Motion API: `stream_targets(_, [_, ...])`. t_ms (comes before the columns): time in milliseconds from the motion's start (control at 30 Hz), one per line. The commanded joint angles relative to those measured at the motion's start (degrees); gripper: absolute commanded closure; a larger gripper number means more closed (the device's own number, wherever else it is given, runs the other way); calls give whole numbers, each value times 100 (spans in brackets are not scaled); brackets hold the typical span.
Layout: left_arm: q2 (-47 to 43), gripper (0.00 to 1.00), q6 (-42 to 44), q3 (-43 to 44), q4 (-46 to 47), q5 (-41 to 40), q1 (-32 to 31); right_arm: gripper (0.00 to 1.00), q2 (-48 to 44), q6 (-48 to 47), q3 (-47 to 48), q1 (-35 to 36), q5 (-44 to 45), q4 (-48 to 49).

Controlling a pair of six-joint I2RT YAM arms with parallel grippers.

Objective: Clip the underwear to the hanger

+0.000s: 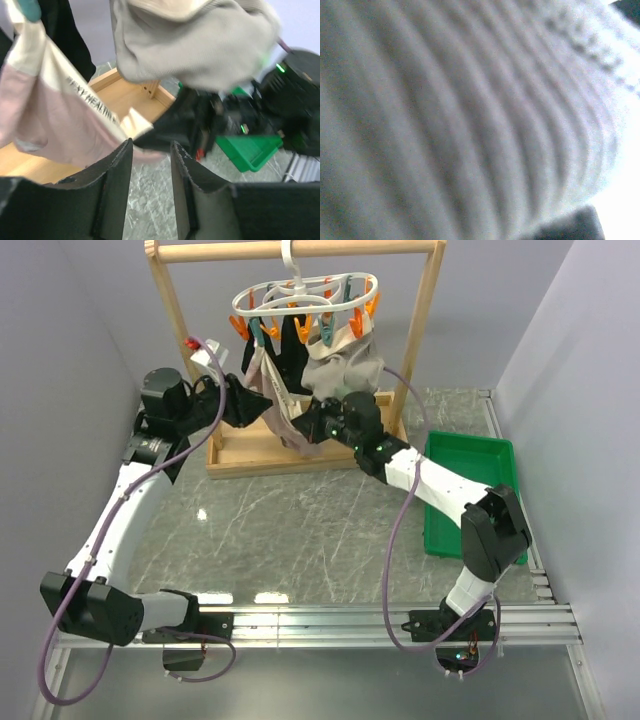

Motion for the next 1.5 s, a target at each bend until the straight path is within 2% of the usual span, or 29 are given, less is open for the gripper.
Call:
stream_targets(0, [148, 60, 234, 302, -26, -650, -410, 100, -459, -879, -404, 241, 638, 957])
stream_targets(133, [403, 59, 138, 486, -168, -1125, -753, 100, -442, -1020, -529, 321, 841, 1195])
stream_targets(300, [824, 58, 252, 864, -457, -2101, -1254, 100, -389, -1240, -397, 365, 1043, 1266])
stream_targets(533, [1397, 55, 182, 1471, -827, -2496, -1308, 100, -398, -1346, -345, 383, 1008, 1407])
stream_targets(933, [1643, 53, -91, 1401, -695, -2295, -1352, 100, -397, -1390, -292, 418, 921, 1407])
stream_targets(1200, [1792, 58, -249, 1366, -397, -2234, -1352, 100, -468, -1460, -397, 488, 842, 1486])
stream_targets(1333, [1880, 63, -337, 1401, -291, -2199, -1343, 100, -468, -1478, -371, 497, 798, 1469])
stream_targets(1467, [1828, 58, -346, 1384, -177, -2094, -1343, 100, -459, -1487, -371, 497, 798, 1433])
